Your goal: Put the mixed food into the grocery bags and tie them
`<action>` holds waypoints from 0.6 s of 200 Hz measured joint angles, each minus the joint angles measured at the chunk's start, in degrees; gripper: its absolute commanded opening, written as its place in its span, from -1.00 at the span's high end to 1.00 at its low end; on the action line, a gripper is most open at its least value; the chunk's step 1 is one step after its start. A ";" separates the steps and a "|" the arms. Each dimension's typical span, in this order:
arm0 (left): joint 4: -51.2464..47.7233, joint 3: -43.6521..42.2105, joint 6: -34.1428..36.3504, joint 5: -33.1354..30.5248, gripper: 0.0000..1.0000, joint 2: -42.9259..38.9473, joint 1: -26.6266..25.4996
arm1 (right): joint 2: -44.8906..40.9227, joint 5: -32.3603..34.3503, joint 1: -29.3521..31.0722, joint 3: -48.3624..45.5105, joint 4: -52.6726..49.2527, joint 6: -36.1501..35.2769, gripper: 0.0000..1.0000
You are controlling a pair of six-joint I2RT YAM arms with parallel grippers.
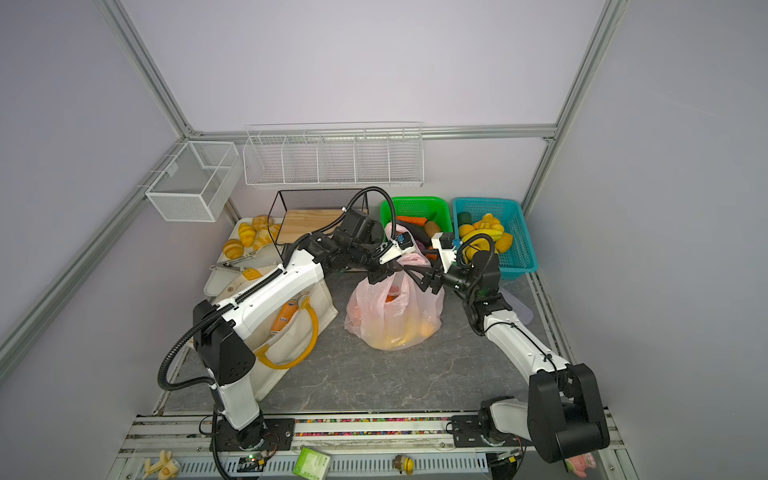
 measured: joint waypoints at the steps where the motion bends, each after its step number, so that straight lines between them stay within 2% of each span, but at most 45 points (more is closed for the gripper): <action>1: 0.00 0.00 0.00 0.00 1.00 0.00 0.00 | 0.04 0.00 0.04 0.00 0.07 0.04 -0.52; 16: 0.02 0.00 0.02 -0.02 1.00 0.00 0.00 | 0.48 0.44 0.61 0.00 1.16 0.76 -0.50; 30: 0.02 0.00 0.11 -0.02 1.00 0.00 0.00 | 0.85 1.14 1.01 0.00 1.70 1.03 -0.38; 59: 0.07 -0.07 0.13 -0.48 1.00 0.00 0.00 | 1.57 3.02 1.31 0.07 2.12 2.45 0.25; 80: 0.13 -0.26 0.22 -1.18 0.91 -0.02 0.00 | 1.68 4.02 1.31 0.17 1.64 2.23 0.65; 101: 0.24 -0.87 0.42 -2.27 0.80 -0.37 0.00 | 1.53 4.28 1.33 0.24 0.02 1.42 0.80; 120: 0.37 -2.12 0.50 -3.87 0.57 -1.36 0.00 | 0.81 4.92 1.31 0.24 -2.73 -0.13 0.87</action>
